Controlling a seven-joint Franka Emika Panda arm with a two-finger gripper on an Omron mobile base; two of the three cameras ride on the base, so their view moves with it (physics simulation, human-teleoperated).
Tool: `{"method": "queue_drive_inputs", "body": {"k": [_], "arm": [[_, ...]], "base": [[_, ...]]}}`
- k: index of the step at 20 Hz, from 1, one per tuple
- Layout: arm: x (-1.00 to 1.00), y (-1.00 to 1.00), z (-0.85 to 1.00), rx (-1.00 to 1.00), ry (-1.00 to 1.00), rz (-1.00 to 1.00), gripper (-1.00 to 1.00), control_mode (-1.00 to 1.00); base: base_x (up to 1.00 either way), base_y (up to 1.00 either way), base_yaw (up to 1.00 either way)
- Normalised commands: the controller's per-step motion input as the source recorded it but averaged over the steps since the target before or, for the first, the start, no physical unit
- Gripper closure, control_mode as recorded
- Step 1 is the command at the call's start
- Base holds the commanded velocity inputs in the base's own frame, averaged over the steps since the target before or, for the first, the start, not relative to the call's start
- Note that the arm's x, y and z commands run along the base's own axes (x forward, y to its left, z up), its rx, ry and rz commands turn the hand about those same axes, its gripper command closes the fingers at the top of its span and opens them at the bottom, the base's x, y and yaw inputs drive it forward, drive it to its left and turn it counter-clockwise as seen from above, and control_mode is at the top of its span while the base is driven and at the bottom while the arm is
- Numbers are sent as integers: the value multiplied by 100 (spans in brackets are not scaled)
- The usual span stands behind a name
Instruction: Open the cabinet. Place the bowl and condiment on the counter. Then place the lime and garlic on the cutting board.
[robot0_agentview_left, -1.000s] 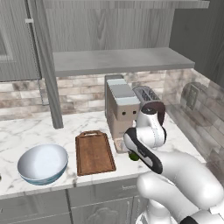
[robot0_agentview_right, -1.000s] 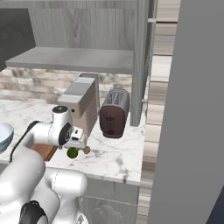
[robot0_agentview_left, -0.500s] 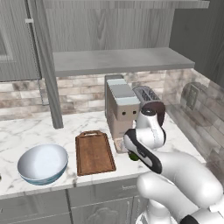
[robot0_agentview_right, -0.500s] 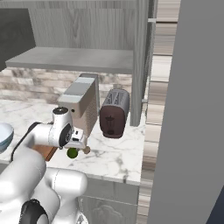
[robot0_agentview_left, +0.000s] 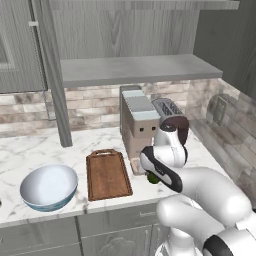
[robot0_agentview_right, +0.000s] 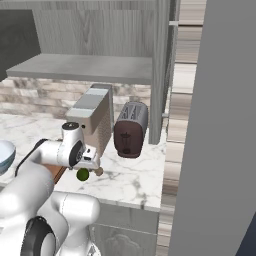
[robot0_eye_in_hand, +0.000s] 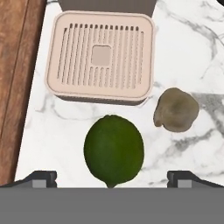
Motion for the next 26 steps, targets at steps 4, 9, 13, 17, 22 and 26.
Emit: {"method": "queue_drive_inputs", "body": {"k": [4, 9, 13, 17, 22, 26], "arm": [[0, 0, -12, 0, -1, 0, -100, -100], [0, 0, -16, 0, -1, -1, -100, -100], [0, 0, -14, 0, 0, 0, -100, -100], [0, 0, -13, 0, 0, -1, -100, -100], [0, 0, -14, 0, 0, -1, -100, -100], [-7, 0, -11, 0, 0, 0, -100, -100]], "base": [[0, 0, 0], [0, 0, 0], [0, 0, 0], [0, 0, 0], [0, 0, 0], [0, 0, 0]]}}
